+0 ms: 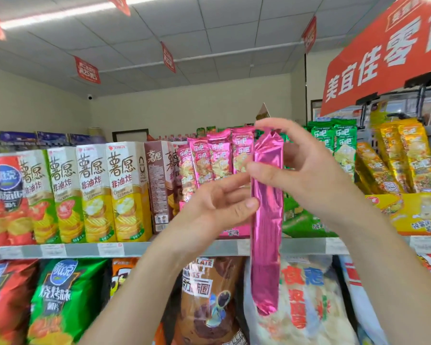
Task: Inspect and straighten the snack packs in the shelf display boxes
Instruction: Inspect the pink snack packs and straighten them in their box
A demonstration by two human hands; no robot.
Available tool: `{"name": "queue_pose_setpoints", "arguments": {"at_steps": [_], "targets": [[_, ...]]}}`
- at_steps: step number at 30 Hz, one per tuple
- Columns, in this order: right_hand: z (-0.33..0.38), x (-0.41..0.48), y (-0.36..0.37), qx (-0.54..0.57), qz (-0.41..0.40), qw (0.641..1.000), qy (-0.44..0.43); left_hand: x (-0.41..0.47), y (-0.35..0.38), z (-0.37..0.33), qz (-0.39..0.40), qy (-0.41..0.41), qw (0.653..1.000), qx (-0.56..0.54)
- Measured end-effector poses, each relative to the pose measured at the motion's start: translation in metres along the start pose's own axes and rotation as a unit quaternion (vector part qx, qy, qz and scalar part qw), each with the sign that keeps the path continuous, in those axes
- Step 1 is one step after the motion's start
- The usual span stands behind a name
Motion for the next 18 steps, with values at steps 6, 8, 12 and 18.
{"name": "queue_pose_setpoints", "arguments": {"at_steps": [6,8,12,18], "targets": [[0.05,0.064,-0.025,-0.154,-0.142,0.969,-0.133,0.028,-0.109,-0.064,-0.277,0.136,0.867,0.392],[0.068,0.088,-0.03,-0.191,-0.194,0.948,-0.166,0.062,-0.109,-0.056,-0.193,0.093,0.833,0.51],[0.093,0.125,-0.03,-0.25,-0.269,0.91,-0.19,0.1,-0.116,-0.04,-0.099,0.06,0.819,0.563],[0.101,0.156,-0.008,-0.333,-0.302,0.869,-0.209,0.124,-0.129,-0.033,-0.077,0.045,0.809,0.582]]}}
Point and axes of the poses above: each hand's wrist, its own x-axis towards the middle knuckle, its own y-axis out of the palm, z = x × y, the point moved 10 cm from there along x, towards the middle knuckle
